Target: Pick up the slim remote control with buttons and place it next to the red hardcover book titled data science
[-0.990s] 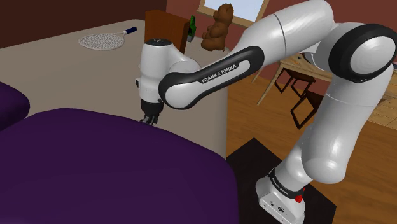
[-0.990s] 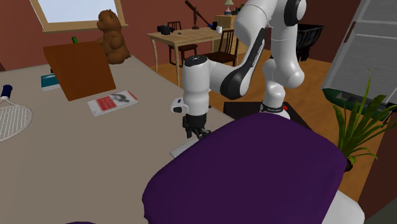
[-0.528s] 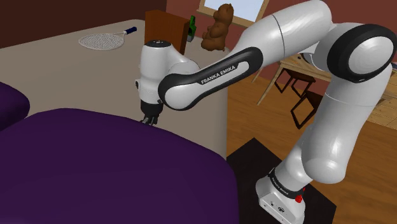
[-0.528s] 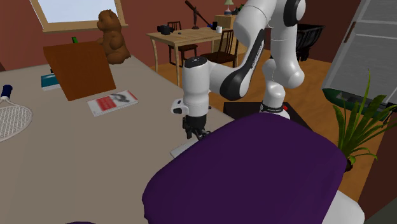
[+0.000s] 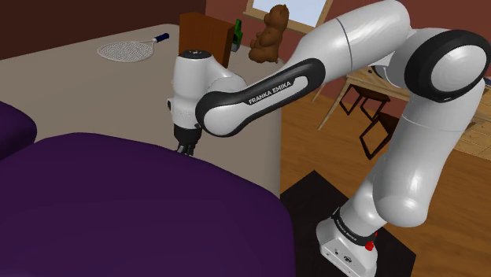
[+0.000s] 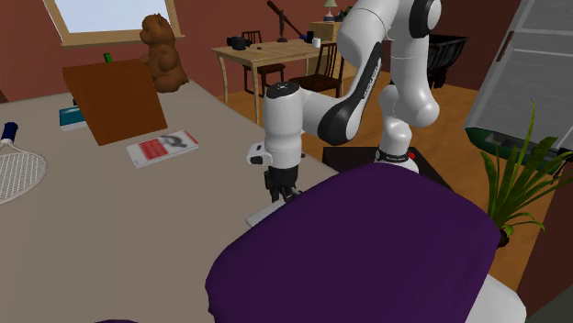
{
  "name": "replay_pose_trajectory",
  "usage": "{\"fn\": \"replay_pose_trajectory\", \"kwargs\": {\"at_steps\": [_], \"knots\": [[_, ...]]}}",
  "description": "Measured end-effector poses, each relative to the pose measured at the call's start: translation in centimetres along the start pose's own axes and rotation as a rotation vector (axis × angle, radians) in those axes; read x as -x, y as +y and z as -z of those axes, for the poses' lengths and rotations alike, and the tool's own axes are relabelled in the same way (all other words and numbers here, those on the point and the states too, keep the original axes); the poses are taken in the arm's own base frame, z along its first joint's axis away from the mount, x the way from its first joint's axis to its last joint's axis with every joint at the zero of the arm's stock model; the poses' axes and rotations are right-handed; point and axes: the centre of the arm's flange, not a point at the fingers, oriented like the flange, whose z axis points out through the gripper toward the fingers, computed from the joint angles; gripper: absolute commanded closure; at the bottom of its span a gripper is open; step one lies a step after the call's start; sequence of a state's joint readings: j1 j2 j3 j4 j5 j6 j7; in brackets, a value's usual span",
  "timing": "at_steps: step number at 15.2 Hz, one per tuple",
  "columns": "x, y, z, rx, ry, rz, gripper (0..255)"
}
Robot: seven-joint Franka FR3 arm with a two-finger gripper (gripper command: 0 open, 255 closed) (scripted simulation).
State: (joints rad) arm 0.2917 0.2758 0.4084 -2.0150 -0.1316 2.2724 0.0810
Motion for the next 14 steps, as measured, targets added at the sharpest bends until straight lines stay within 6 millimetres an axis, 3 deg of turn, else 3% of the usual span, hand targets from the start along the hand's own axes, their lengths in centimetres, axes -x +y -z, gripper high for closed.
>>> {"fn": "replay_pose_trajectory", "kwargs": {"at_steps": [4,14], "knots": [[0.0,0.0,0.6,0.0,0.0,0.0,255],[0.0,-0.1,5.7,0.0,0.0,0.0,255]]}}
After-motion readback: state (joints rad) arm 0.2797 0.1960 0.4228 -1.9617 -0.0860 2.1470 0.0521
